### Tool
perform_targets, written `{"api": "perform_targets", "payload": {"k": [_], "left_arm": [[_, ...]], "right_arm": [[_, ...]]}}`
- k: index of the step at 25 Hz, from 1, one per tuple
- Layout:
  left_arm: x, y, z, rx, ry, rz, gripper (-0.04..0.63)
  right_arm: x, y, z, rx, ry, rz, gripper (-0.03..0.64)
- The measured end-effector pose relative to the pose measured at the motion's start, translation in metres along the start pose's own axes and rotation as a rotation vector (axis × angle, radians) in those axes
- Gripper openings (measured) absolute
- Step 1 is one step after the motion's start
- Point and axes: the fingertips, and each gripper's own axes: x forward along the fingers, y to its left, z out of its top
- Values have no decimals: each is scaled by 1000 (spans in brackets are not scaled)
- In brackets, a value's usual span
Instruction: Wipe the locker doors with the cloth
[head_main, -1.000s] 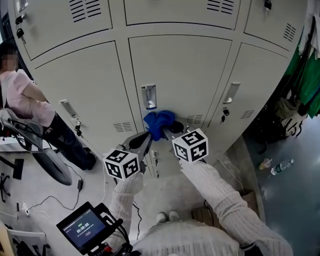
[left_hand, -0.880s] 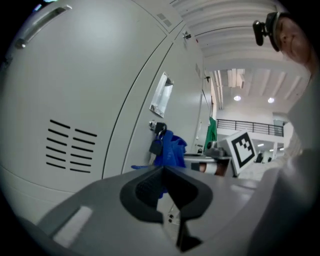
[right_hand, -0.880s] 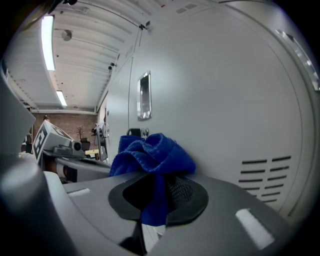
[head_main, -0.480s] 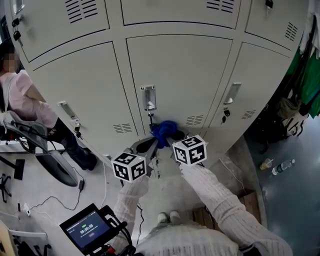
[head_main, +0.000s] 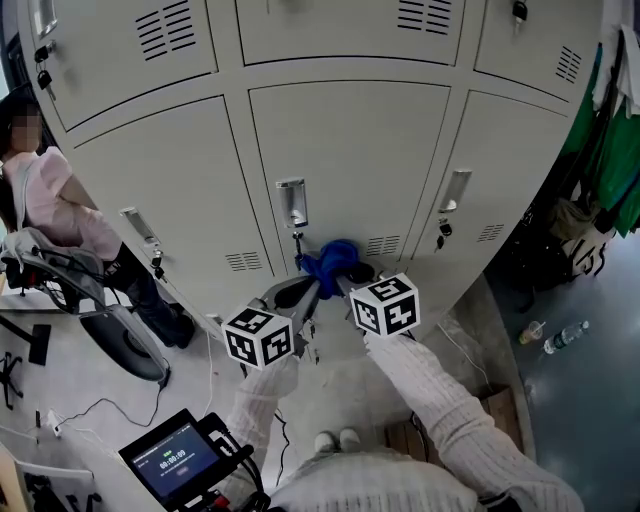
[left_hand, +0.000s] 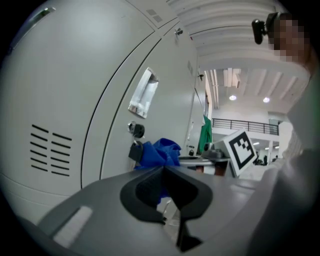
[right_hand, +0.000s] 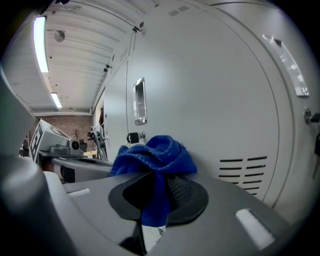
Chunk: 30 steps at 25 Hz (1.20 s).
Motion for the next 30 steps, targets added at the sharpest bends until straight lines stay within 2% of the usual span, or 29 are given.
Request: {"api": "perform_targets", "payload": {"k": [5, 11, 14, 19, 24, 30], "left_arm": [[0, -34, 54, 87, -116, -36, 6], [-8, -70, 146, 263, -262, -93, 6], [-12, -76, 188, 348, -318, -90, 6], [-13, -86, 252, 450, -412, -63, 6], [-11, -86, 281, 490, -443, -56, 6], [-7, -75, 284, 480, -431, -32, 6]], "right_arm": [[-38, -2, 59, -68, -122, -15, 51], [-77, 5, 161, -215, -305, -26, 51], [-89, 10, 207, -284, -374, -21, 52], [-100, 11, 270, -324, -473, -32, 51], [-100, 9, 301, -370, -481, -40, 51], [-86, 4, 303, -365, -461, -36, 51]]}}
